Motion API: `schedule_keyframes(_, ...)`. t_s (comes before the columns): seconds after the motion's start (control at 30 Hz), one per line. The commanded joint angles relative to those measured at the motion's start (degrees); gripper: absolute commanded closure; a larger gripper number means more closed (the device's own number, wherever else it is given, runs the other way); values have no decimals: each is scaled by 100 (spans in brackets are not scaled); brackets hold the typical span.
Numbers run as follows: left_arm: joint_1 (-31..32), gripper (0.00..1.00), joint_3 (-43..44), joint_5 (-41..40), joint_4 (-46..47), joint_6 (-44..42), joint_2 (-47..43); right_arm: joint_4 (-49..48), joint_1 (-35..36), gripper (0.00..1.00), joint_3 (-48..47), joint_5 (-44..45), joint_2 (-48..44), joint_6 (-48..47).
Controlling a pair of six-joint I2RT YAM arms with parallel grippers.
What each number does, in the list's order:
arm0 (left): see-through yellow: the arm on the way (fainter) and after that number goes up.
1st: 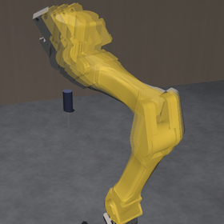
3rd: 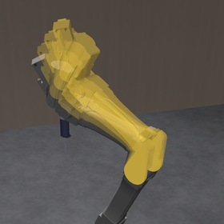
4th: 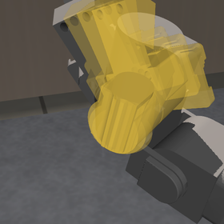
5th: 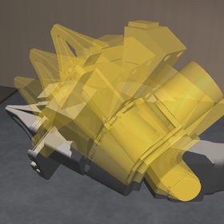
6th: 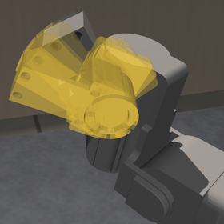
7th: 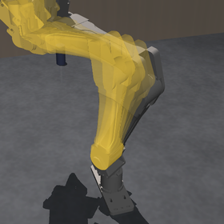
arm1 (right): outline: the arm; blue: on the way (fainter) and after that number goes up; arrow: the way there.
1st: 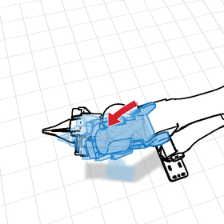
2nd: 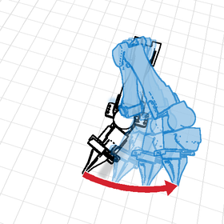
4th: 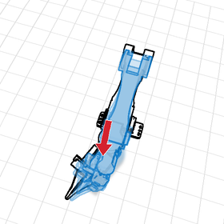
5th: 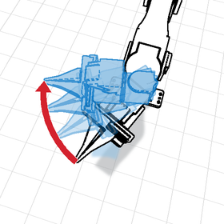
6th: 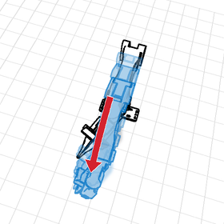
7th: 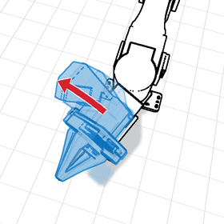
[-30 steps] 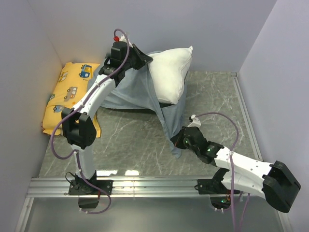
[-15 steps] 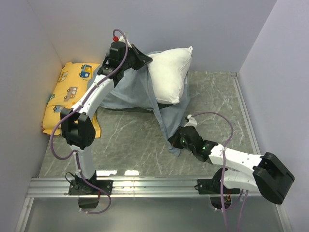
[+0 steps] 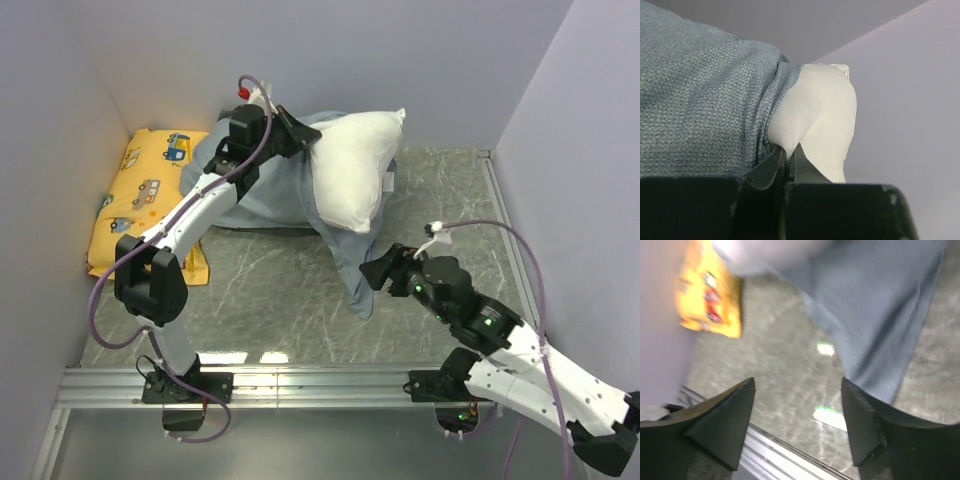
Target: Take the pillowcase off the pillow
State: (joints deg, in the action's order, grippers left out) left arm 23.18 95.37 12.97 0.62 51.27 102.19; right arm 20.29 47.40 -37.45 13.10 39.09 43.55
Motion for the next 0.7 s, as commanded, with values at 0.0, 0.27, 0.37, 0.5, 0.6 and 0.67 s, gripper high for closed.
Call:
schedule_keyframes(0.0,116,99,-168,-365,650,-204,-358,650,33,21,-542,551,-226,-233)
schedule_keyframes(0.27,837,99,8,-532,404,-512,-209,354,33,0,-482,1405,-228,-92)
schedule_keyframes(0.37,1004,99,25,-524,421,-486,-156,255,15,0,-596,1449,289,-136)
schedule_keyframes(0.5,1241,100,25,-541,395,-521,-112,-305,-37,0,-598,1459,670,-267)
schedule_keyframes(0.6,1443,99,51,-515,421,-512,-77,-597,-222,0,-622,1063,1082,-268)
schedule_keyframes(0.67,1654,100,297,-532,220,-608,37,-527,-283,0,-702,1229,1337,-259)
